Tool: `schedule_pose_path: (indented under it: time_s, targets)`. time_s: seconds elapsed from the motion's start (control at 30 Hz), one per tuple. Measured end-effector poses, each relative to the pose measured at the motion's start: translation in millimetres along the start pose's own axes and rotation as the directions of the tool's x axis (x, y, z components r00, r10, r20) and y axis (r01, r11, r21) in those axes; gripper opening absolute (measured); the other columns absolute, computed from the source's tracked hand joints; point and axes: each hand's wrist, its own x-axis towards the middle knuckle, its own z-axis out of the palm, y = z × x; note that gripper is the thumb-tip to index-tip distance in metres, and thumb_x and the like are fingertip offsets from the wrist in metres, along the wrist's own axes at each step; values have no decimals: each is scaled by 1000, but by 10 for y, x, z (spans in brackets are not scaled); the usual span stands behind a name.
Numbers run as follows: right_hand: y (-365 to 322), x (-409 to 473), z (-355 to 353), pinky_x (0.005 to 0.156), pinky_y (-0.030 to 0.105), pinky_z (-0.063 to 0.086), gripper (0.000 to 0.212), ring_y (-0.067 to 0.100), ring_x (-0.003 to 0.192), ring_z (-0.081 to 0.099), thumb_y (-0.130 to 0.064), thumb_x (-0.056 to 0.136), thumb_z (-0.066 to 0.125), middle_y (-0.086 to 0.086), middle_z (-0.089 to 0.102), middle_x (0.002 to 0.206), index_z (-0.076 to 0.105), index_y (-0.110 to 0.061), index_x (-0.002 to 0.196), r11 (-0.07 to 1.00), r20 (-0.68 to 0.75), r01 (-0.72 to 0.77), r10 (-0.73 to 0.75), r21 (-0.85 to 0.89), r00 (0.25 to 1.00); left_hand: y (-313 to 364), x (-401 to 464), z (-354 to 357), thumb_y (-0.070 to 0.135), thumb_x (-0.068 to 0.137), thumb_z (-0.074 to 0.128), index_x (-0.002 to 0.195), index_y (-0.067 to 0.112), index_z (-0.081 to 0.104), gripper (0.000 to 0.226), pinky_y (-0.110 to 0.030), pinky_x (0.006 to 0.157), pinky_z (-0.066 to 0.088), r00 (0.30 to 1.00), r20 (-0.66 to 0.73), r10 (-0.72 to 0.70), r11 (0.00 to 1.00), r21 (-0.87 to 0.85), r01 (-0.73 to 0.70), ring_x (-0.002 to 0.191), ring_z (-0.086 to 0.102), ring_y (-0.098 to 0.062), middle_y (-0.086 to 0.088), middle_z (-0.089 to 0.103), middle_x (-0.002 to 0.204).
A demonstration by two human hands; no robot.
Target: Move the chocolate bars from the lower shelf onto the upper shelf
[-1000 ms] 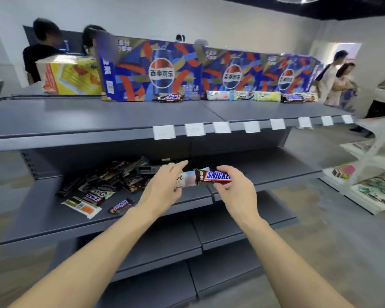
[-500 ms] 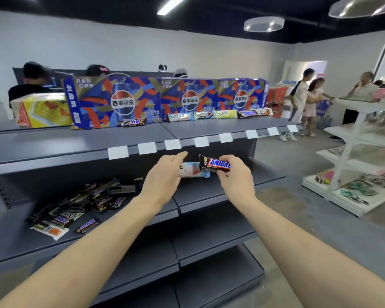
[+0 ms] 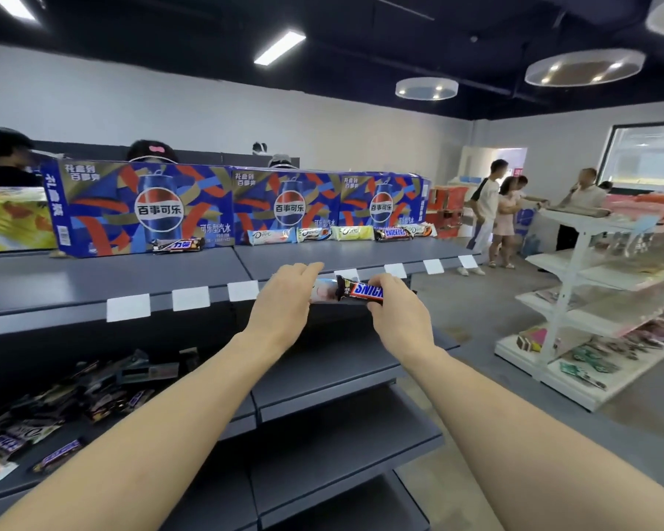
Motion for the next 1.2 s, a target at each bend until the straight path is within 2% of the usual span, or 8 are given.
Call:
schedule_pose_path:
  time_s: [0.13,0.27,0.4,0.77,0.9,1.07,1.2]
  targets:
    - [285,388,-64,72,30,46,27,17,92,59,-26,92,65,-7,61,111,52,-25,115,992,7,78,-78,-99,997,-44,344,267,-1,89,57,144,19,42,61,-32,98,44,1000,-19,-11,1000,10,11,126,45,-19,-1,53,137]
    - [502,877,-50,72,32,49,25,20,89,61,-26,92,65,-5,60,112,53,-24,113,971,-3,172,-175,-169,985,-84,744,548,1,88,59,141,18,47,56,-32,93,45,1000,-17,-11,997,76,13,122,45,-17,1,53,132]
    - [690,1277,39,70,34,51,23,22,85,62,-24,92,64,-5,59,111,53,-25,113,944,6,245,-250,-222,968,-30,1121,830,2,86,63,128,16,58,44,-29,88,45,999,30,-20,987,159,15,111,48,-18,-1,54,121]
    - [1608,2209,169,64,29,40,27,21,90,61,-13,90,61,-5,63,111,54,-25,114,972,-56,116,-129,-204,990,138,1833,1571,-3,84,60,110,13,60,30,-27,71,42,994,67,-86,968,242,68,104,48,-20,-2,52,112]
    - [2101,2513,149,63,29,35,21,25,92,61,-14,91,60,-1,62,107,53,-21,109,959,1,134,-139,-248,990,337,2096,1903,-4,83,63,110,11,63,31,-32,77,49,992,52,-111,967,236,96,102,50,-22,-4,56,109]
    - [2523,2911,200,66,32,43,23,23,95,61,-18,91,61,-2,64,110,55,-25,112,959,40,205,-201,-193,979,554,2292,2180,-2,83,66,117,13,60,37,-35,83,50,980,43,-192,958,223,178,104,53,-24,-4,57,112]
    - [2627,3191,292,63,31,42,30,23,95,61,-20,91,62,-2,63,112,54,-26,119,941,78,286,-277,-183,958,665,2362,2293,6,84,69,124,16,57,43,-38,88,50,948,-3,-317,944,98,316,106,57,-23,-3,62,116]
